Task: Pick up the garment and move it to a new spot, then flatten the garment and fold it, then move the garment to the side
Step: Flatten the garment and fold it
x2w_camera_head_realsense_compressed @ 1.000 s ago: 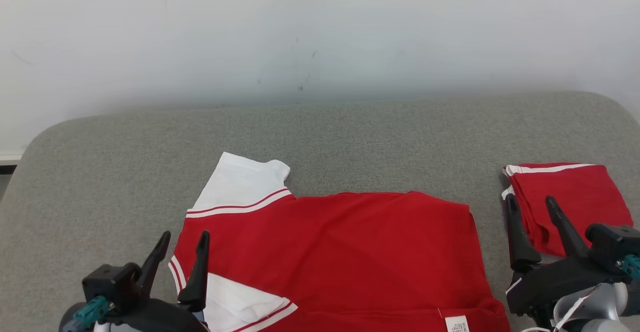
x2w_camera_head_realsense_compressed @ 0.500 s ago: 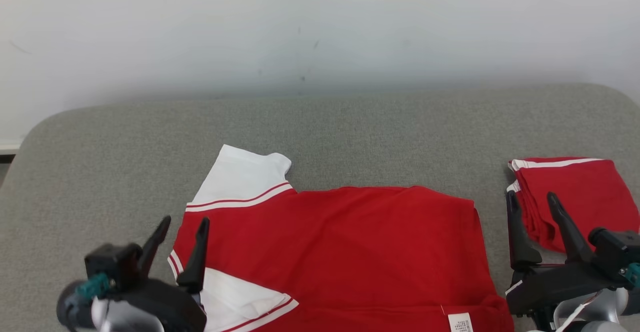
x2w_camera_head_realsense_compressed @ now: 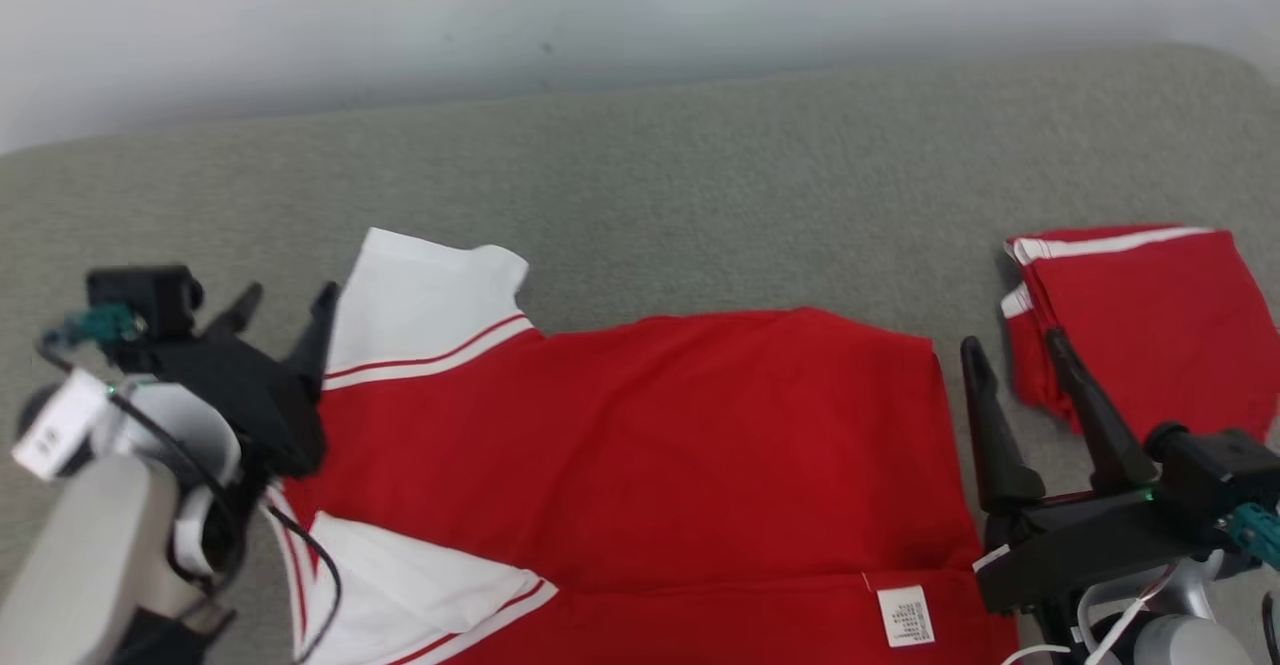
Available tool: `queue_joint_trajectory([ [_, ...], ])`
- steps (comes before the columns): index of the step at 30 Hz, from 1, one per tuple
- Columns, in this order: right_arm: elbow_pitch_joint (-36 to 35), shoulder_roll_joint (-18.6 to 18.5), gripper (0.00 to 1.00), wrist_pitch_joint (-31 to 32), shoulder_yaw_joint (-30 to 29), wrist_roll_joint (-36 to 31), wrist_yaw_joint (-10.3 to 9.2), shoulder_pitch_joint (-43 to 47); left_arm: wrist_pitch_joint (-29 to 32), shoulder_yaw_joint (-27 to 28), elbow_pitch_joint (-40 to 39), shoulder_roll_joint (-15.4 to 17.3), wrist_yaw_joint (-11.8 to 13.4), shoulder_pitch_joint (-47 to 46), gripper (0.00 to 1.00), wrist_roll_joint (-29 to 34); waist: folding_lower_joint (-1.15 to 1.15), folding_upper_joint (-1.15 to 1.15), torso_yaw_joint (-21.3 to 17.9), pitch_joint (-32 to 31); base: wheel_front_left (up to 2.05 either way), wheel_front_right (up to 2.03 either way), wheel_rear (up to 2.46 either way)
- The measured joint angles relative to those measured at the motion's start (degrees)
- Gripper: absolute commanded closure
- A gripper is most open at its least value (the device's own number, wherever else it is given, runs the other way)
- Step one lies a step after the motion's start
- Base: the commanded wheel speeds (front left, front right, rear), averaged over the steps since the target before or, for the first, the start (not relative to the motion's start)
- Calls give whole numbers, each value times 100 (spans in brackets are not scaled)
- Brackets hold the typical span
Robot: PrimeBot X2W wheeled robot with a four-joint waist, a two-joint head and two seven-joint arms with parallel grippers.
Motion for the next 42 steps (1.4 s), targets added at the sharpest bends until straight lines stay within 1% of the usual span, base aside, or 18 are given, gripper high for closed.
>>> queue_joint_trajectory([
  [7, -127, 0, 0, 21, 98, -55, 70, -214, 662, 130, 569, 328, -56, -718, 0, -15, 0, 0, -462, 468, 0, 0, 0],
  [14, -44, 0, 0, -20, 74, -55, 119, -571, 1150, 180, 1151, 628, -48, -1120, 0, 19, 1, 0, -965, 947, 0, 0, 0],
  [16, -3, -14, 0, -41, -24, -54, 116, -583, 1205, 133, 1287, 588, 7, -1294, 0, 56, 1, 1, -1089, 1068, 0, 0, 0],
  [18, 67, -63, 0, -81, -70, -54, 116, -585, 1262, 78, 1385, 454, 23, -1495, 0, 74, 1, 1, -1176, 1185, 0, 0, 0],
  [20, 115, -69, 0, -85, -53, -54, 116, -592, 1263, 65, 1451, 379, 108, -1584, 0, 115, 1, 1, -1239, 1274, 0, 0, 0],
  [24, 207, -62, 0, -132, 14, -55, 143, -687, 1279, 90, 1627, 402, 181, -1710, 0, 213, 0, 1, -1284, 1321, 0, 0, 0],
  [31, 301, -74, 0, -146, 4, -55, 144, -683, 1277, 125, 1860, 392, 304, -1760, 0, 222, 0, 0, -1197, 1193, 0, 0, 0],
  [35, 323, -87, 0, -182, -14, -55, 144, -673, 1307, 141, 1916, 382, 302, -1760, 0, 216, 0, 0, -1117, 1106, 0, 0, 0],
  [42, 378, -85, 0, -183, 60, -57, 176, -664, 1313, 266, 1907, 490, 296, -1775, 0, 167, -1, 0, -1047, 1016, 0, 0, 0],
])
